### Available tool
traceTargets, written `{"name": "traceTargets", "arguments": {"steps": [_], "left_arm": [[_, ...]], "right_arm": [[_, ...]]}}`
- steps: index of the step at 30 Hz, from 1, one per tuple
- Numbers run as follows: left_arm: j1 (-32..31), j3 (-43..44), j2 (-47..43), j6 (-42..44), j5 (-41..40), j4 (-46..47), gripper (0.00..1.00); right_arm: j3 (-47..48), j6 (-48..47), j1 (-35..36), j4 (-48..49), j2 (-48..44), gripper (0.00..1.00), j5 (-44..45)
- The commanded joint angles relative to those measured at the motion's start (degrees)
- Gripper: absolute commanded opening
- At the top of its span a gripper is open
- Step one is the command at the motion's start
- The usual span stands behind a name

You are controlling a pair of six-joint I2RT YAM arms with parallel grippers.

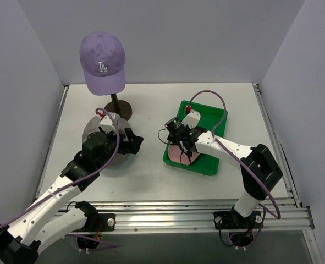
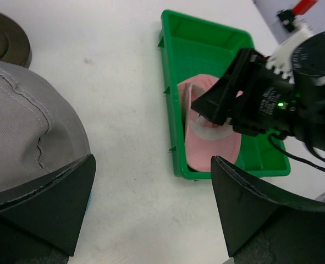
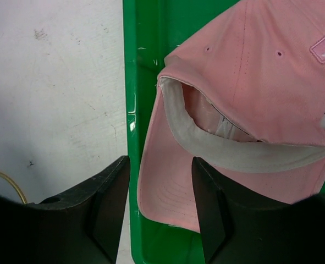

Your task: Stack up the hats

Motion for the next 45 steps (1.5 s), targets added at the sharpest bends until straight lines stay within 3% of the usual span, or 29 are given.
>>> {"name": "traceTargets", "arguments": {"steps": [1, 8, 14, 24, 35, 38, 42, 45], "left_arm": [[-1.08, -1.23, -6.63, 1.64, -2.98, 6.07, 0.94], [-2.05, -5.97, -14.9, 2.08, -4.13, 11.25, 0.94], [-2.75, -5.89, -14.74, 2.34, -4.04, 10.82, 0.94], [-2.66, -6.15, -15.35, 2.43, -2.9, 11.34, 0.94], [-2.66, -6.77, -15.35, 2.52, -2.9, 12.14, 0.94], [-2.75, -6.77, -15.44, 2.43, -2.55, 12.22, 0.94], [-2.66, -6.86, -16.23, 2.17, -2.37, 12.05, 0.94], [-2.66, -7.64, -16.93, 2.25, -2.9, 13.09, 0.94]], "right_arm": [[2.0, 3.89, 0.79, -3.21, 1.45, 0.44, 4.71], [4.29, 4.59, 1.14, -3.04, 6.81, 0.43, 3.75], [5.17, 5.03, 1.58, -4.0, 10.06, 0.42, 4.53], [5.78, 7.84, 2.46, -9.27, 9.9, 0.27, 9.18], [7.01, 7.41, 2.81, -9.71, 8.66, 0.29, 14.2], [8.42, 6.88, 2.81, -10.33, 9.19, 0.23, 14.64], [9.82, 6.53, 2.81, -10.6, 9.37, 0.0, 14.47], [11.4, 4.69, 2.81, -9.81, 9.89, 0.0, 13.42]]}}
